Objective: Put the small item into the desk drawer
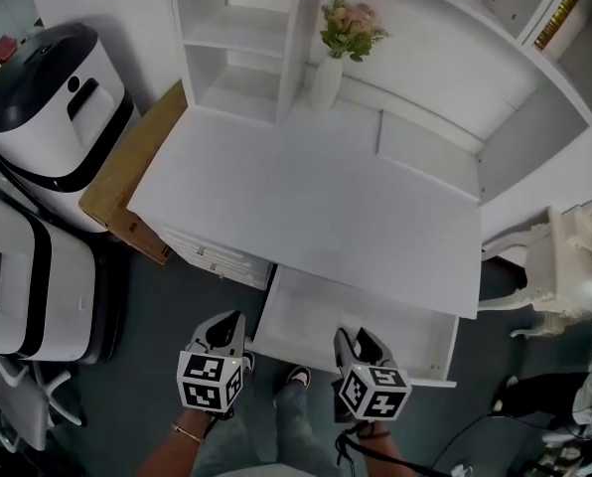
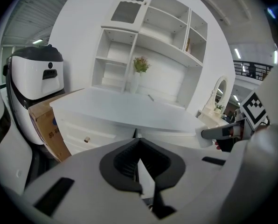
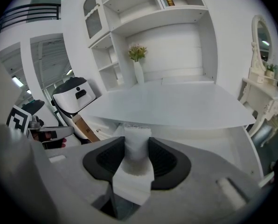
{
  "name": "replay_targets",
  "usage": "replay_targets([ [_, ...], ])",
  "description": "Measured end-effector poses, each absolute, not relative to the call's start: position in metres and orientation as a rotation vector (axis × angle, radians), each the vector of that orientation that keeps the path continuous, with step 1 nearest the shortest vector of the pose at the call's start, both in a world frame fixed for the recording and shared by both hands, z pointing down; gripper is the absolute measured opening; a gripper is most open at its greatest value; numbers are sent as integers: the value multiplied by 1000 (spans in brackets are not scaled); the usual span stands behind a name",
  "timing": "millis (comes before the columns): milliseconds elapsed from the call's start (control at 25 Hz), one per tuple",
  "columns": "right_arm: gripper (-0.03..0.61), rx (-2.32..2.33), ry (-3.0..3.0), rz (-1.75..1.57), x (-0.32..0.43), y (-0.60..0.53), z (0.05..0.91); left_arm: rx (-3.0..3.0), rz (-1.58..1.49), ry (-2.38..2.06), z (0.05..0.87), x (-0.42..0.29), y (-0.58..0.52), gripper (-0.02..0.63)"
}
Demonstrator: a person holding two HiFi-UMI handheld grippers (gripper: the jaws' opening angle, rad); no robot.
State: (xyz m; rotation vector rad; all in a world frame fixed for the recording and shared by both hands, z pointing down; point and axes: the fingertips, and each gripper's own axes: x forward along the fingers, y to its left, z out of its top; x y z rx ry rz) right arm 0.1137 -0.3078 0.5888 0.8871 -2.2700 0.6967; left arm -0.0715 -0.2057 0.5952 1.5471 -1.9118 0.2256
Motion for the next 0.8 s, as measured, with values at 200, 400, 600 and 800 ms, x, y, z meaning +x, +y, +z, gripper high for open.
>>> replay_targets([
  [200, 161, 879, -2252, 725, 107, -310, 604, 1518, 214, -1917, 606, -79, -205, -6],
  [400, 161, 864, -2221, 725, 100, -316, 621, 1505, 207, -1921, 613, -88, -205, -6],
  [600, 161, 838, -2190, 709, 89, -331, 642, 1479, 201, -1937, 617, -100, -206, -6],
  [800, 161, 833, -2151, 699, 79, -346, 667, 1443, 186, -1948, 627, -109, -204, -6],
])
